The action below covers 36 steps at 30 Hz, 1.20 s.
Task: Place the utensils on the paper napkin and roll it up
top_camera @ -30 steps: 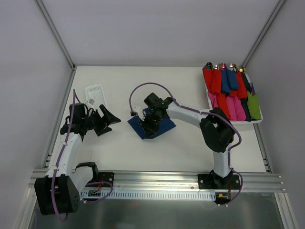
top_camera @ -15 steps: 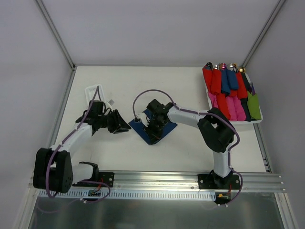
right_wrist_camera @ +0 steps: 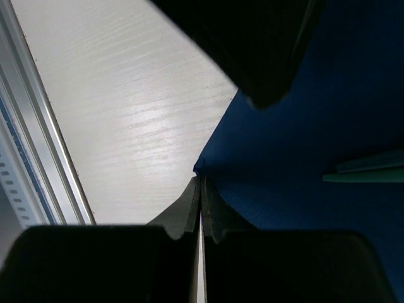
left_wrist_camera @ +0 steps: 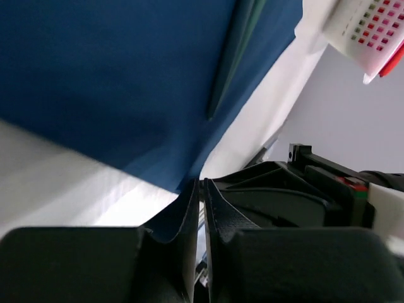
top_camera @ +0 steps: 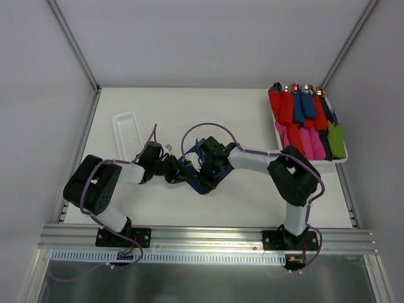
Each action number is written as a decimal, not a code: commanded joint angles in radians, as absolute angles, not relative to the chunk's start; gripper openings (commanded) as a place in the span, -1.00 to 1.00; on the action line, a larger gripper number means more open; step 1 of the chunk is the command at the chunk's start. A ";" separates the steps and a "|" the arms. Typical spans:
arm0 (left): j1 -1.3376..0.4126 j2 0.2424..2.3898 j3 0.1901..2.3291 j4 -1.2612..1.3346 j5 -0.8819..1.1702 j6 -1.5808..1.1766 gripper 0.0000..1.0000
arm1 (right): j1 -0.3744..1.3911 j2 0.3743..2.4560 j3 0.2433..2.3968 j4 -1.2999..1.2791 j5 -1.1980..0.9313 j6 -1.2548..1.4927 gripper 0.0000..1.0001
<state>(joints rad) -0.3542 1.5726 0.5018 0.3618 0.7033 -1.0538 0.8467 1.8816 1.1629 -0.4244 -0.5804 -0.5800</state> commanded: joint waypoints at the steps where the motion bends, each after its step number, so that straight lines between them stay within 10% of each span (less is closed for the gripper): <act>1: -0.414 1.629 0.528 0.564 0.726 -1.160 -0.88 | 0.848 1.818 1.157 -0.365 -0.591 -0.584 -1.00; 36: -0.531 1.850 0.656 0.347 0.658 -1.143 -1.00 | 0.735 1.810 1.181 -0.377 -0.768 -0.499 -1.00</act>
<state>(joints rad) -0.5240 1.8568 0.6552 0.4858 0.7029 -1.1736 0.7643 1.8416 1.1442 -0.3779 -0.6987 -0.5316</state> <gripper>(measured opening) 0.003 0.007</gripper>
